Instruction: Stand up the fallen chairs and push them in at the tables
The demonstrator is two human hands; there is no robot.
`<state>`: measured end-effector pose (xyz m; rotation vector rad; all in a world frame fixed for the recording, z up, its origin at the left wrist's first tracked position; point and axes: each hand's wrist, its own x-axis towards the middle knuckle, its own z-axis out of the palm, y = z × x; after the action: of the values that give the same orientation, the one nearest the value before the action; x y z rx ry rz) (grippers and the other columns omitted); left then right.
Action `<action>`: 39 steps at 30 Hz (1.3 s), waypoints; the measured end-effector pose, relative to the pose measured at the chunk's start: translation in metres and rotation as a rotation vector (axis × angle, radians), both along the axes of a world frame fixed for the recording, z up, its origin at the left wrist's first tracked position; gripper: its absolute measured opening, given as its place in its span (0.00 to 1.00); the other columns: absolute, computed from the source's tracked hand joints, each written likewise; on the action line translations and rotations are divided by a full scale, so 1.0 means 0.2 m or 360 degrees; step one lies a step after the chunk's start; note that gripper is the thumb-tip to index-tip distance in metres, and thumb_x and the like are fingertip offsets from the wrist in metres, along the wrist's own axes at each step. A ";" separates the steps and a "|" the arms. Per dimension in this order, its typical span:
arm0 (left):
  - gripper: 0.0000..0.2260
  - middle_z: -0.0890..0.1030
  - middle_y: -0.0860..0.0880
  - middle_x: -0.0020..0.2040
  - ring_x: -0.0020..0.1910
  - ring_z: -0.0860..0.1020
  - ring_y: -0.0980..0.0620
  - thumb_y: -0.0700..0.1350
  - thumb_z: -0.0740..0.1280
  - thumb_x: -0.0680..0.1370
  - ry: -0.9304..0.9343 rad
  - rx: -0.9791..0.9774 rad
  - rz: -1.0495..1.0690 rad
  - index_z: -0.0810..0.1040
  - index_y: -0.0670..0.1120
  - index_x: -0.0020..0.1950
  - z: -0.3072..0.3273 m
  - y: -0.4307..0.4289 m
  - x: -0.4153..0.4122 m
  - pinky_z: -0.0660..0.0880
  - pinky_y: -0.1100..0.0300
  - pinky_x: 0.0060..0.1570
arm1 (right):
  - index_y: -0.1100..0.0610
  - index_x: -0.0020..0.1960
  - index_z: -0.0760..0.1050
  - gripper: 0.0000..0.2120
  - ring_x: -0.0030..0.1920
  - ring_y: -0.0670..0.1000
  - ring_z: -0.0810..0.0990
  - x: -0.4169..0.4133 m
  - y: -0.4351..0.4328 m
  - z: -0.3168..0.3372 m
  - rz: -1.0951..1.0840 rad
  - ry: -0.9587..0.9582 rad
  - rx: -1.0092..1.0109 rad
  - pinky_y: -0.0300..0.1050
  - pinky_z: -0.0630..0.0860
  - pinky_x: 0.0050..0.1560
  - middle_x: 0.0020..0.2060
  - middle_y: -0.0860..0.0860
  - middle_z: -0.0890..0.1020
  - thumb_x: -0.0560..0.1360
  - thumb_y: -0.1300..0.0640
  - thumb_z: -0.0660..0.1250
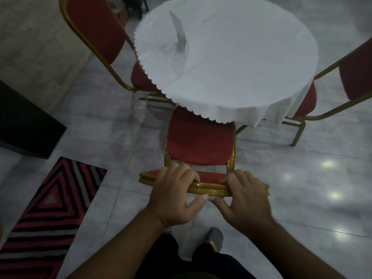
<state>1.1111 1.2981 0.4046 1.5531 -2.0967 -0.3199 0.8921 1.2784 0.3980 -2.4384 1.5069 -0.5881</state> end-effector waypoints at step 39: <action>0.15 0.70 0.55 0.35 0.38 0.70 0.51 0.60 0.57 0.75 -0.0156 0.0141 0.0022 0.71 0.51 0.38 0.11 -0.47 0.07 0.69 0.52 0.42 | 0.47 0.37 0.67 0.18 0.33 0.46 0.67 0.16 -0.36 0.09 -0.0274 -0.0035 0.0066 0.45 0.64 0.32 0.31 0.43 0.70 0.77 0.36 0.56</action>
<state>1.1251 1.2032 0.4262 1.6648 -2.1715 -0.3423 0.9249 1.2073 0.4164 -2.2790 1.7141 -0.6068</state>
